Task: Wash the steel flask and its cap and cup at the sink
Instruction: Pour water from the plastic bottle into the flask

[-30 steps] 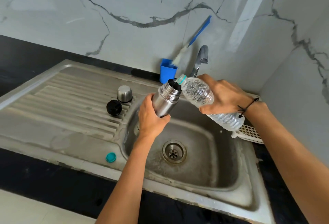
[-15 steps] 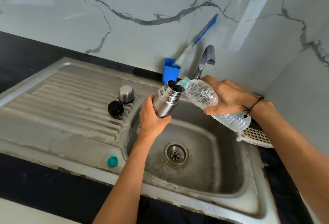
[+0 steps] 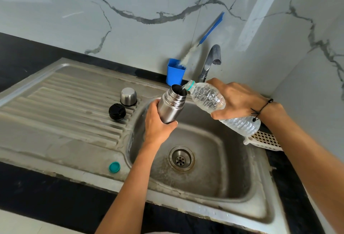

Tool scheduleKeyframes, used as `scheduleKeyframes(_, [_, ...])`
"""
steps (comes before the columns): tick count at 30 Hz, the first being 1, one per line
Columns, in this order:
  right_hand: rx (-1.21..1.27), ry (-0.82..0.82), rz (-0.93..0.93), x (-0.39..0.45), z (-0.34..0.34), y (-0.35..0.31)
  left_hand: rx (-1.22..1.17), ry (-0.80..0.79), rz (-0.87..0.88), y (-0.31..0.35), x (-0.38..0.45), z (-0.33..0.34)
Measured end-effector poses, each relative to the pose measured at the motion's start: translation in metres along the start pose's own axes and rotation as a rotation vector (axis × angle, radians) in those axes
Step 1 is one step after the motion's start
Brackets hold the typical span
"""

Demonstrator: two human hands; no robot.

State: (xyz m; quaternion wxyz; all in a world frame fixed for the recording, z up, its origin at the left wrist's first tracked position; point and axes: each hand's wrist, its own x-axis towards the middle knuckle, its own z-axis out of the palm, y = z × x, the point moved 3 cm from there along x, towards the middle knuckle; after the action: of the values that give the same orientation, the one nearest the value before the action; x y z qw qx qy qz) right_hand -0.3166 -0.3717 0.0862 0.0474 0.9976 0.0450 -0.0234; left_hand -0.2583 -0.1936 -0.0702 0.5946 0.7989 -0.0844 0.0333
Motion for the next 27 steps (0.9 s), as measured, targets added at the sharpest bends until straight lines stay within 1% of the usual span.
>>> scheduleKeyframes(10, [0.019, 0.012, -0.015, -0.002, 0.0, 0.005, -0.021, 0.006, -0.013, -0.003, -0.006, 0.001])
scheduleKeyframes(27, [-0.015, -0.028, -0.023, -0.004, -0.011, -0.001, -0.017, 0.004, -0.035, -0.006, -0.011, -0.001])
